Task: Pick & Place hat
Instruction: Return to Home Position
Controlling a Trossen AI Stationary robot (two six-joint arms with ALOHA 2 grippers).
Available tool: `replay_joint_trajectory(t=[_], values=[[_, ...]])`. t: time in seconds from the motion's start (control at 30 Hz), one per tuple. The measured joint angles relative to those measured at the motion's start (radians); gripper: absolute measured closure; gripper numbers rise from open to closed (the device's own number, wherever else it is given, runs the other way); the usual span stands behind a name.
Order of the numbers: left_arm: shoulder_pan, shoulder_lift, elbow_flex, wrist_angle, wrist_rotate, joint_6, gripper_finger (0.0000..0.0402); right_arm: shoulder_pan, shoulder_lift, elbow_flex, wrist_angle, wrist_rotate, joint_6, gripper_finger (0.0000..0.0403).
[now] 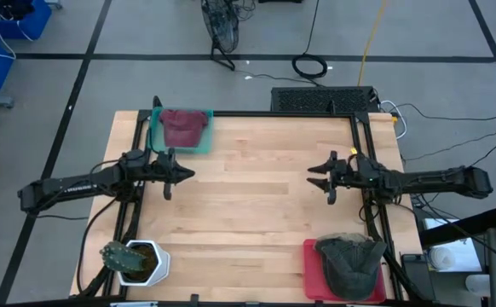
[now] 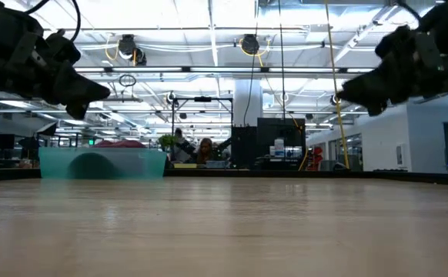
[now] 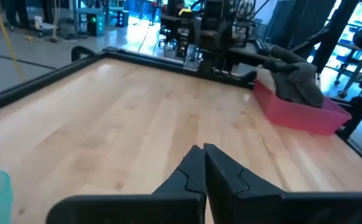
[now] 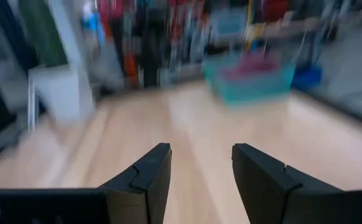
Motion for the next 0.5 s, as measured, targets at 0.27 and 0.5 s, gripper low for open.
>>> replay_joint_trajectory(t=[0.27,0.5], values=[[0.0,-0.015,0.0,-0.04,-0.017,0.036,0.0389,0.0,-0.064,-0.038,-0.02,0.077,0.003,0.0248],[0.0,-0.014,0.0,-0.045,-0.04,0.052,0.0392,0.0,-0.052,-0.04,-0.063,0.081,-0.013,0.0248]])
